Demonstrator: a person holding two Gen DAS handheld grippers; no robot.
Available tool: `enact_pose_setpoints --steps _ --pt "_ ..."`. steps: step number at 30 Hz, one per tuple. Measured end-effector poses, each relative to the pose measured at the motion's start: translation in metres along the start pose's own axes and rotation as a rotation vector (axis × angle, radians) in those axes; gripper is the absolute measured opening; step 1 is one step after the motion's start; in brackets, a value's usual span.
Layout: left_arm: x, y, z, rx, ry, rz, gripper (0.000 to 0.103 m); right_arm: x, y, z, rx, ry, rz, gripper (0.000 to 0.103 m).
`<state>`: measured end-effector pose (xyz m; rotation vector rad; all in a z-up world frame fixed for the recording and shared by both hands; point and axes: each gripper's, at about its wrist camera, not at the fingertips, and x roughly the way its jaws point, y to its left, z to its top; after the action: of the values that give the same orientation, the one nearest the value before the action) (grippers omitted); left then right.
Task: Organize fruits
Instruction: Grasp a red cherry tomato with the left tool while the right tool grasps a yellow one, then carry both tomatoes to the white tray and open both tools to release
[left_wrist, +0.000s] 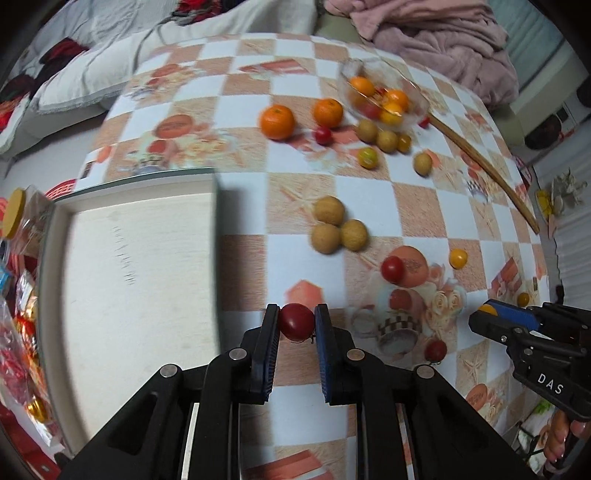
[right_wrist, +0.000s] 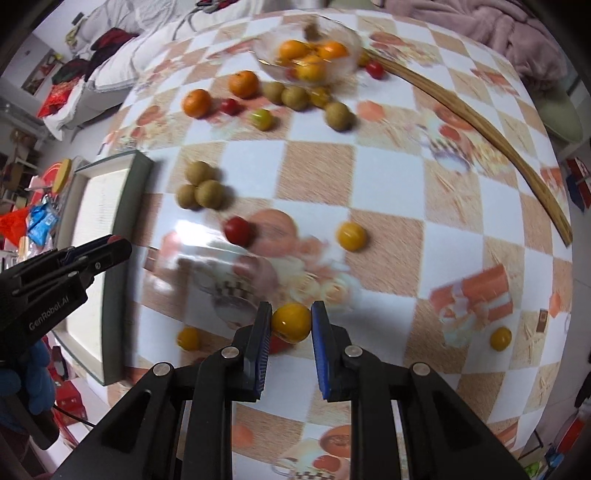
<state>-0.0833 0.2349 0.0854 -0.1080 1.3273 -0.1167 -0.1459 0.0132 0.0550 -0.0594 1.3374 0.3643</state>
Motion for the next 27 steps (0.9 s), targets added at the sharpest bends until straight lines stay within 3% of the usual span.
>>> enact_pose_setpoints --steps 8,16,21,27 --pt "-0.02 0.066 0.0 -0.1 -0.046 0.067 0.02 0.002 0.065 0.031 -0.112 -0.008 0.058 0.023" --pt "-0.004 0.139 -0.001 -0.208 -0.033 0.159 0.02 0.032 0.151 0.07 -0.213 0.013 0.141 0.023" --pt "0.011 0.163 -0.002 -0.231 -0.022 0.186 0.02 0.062 0.197 0.092 -0.276 0.042 0.148 0.023" --pt "0.023 0.174 -0.005 -0.231 -0.008 0.21 0.02 0.095 0.218 0.108 -0.295 0.077 0.114 0.023"
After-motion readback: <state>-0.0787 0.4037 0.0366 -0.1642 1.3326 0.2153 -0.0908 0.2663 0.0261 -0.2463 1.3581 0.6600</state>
